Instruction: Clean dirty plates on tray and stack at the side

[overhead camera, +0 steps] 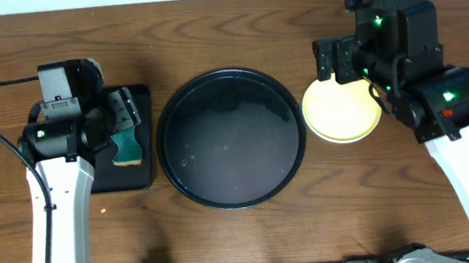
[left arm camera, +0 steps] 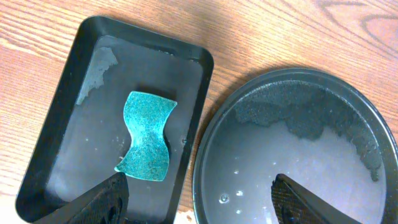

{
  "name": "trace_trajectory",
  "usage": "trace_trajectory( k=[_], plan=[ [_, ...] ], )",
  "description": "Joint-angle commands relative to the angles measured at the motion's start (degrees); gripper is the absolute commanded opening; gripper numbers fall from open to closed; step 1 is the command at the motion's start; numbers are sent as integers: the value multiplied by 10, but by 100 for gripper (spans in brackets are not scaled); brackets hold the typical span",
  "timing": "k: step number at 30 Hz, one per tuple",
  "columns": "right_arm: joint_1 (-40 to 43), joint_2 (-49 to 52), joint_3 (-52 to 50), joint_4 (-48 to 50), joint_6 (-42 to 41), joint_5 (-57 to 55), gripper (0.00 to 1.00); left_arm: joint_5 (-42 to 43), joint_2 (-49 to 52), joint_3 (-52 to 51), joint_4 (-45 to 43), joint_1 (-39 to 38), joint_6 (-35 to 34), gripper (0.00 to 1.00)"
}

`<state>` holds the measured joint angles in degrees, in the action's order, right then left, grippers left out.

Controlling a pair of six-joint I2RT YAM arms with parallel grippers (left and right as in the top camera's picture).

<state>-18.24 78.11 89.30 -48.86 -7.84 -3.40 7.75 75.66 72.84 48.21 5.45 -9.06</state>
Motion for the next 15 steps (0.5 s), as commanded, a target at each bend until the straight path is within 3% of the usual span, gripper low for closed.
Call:
trace_trajectory(
  k=[1,5,8,15],
  plan=[
    [-6,-12,7,-14,2,21,99,8,1,5,2,-1,-7,74],
    [-6,-14,7,-35,18,120,99,8,1,5,2,-1,-7,74],
    [-6,-14,7,-59,58,110,99,8,1,5,2,-1,-7,74],
    [-6,-13,6,-244,58,110,99,8,1,5,2,-1,-7,74]
  ],
)
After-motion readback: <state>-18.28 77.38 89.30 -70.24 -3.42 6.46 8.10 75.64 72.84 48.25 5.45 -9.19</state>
